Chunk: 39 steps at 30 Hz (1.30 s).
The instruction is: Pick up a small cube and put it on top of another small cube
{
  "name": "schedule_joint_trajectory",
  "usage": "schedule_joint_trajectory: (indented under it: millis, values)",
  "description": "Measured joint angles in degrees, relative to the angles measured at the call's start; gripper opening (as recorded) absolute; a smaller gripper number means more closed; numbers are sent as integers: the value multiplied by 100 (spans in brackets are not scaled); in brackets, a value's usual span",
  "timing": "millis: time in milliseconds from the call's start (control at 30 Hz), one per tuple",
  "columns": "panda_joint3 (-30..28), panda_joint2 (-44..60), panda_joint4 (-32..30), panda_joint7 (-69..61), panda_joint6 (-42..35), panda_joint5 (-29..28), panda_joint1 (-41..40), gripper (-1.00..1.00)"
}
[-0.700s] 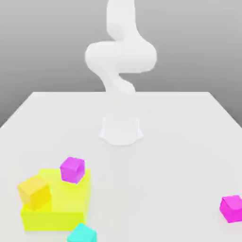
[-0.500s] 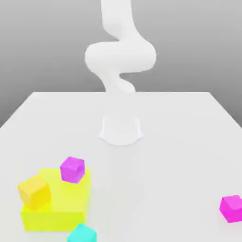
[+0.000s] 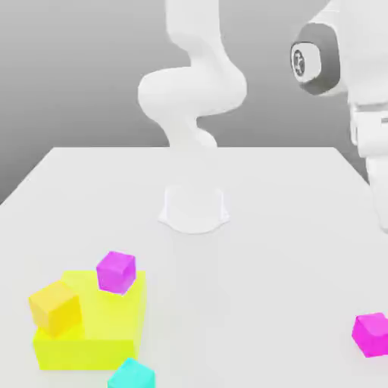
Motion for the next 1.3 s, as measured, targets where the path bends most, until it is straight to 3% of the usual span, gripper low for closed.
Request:
schedule_joint_trajectory:
  millis: [267,367,400,633,800,1100,1300]
  values:
    - [138,1523,-84,-771,662,-1041,494,0]
    - [106,2153,26,-785,1130,-1149,560,0]
    - [104,2364,68,-786,1293,-1154,563,-100]
    - [102,2413,77,-784,1319,-1163,566,-100]
    - [79,1526,-105,-892,629,-1134,464,-100]
    - [-1039,362,-280,-2417,-163,-1245,-953,-100]
    - [-1735,-243,-407,-3576,-651,-1280,-2370,-100]
